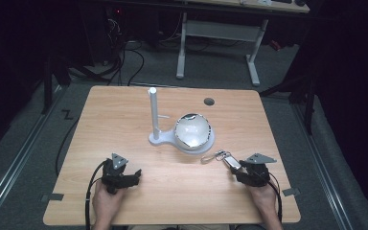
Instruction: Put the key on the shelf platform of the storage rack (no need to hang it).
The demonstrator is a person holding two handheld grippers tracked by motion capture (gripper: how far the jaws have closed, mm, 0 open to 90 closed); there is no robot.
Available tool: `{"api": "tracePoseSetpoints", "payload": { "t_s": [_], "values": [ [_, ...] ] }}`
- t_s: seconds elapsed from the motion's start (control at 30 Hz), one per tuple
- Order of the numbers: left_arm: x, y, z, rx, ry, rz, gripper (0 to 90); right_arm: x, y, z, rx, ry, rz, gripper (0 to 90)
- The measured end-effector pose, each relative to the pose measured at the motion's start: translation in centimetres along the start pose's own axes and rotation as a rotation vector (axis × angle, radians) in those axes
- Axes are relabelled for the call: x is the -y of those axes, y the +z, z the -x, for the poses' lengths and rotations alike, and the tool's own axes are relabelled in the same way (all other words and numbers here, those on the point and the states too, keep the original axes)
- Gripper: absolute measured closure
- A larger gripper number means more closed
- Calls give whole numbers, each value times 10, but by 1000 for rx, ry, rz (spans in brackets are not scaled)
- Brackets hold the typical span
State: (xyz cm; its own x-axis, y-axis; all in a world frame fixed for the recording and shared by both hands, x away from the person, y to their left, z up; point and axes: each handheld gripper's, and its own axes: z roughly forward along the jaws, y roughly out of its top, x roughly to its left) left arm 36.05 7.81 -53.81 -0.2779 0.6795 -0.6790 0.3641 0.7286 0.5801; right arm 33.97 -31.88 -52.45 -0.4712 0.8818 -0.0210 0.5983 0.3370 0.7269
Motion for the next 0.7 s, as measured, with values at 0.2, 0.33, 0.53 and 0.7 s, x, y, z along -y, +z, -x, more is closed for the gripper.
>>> {"api": "tracePoseSetpoints", "payload": {
  "t_s": [0.2, 0.33, 0.53, 0.7],
  "values": [
    [0, 0, 0, 1, 4, 1, 167, -2, -10, 2, -14, 31, 27, 506],
    [0, 0, 0, -4, -7, 2, 167, -3, -17, 3, -33, 53, 49, 508],
    [0, 0, 1, -8, -15, 2, 167, -3, -26, 6, -65, 77, 83, 510],
    [0, 0, 1, -4, -9, 2, 167, -6, -37, 6, -83, 89, 109, 511]
  ]
}}
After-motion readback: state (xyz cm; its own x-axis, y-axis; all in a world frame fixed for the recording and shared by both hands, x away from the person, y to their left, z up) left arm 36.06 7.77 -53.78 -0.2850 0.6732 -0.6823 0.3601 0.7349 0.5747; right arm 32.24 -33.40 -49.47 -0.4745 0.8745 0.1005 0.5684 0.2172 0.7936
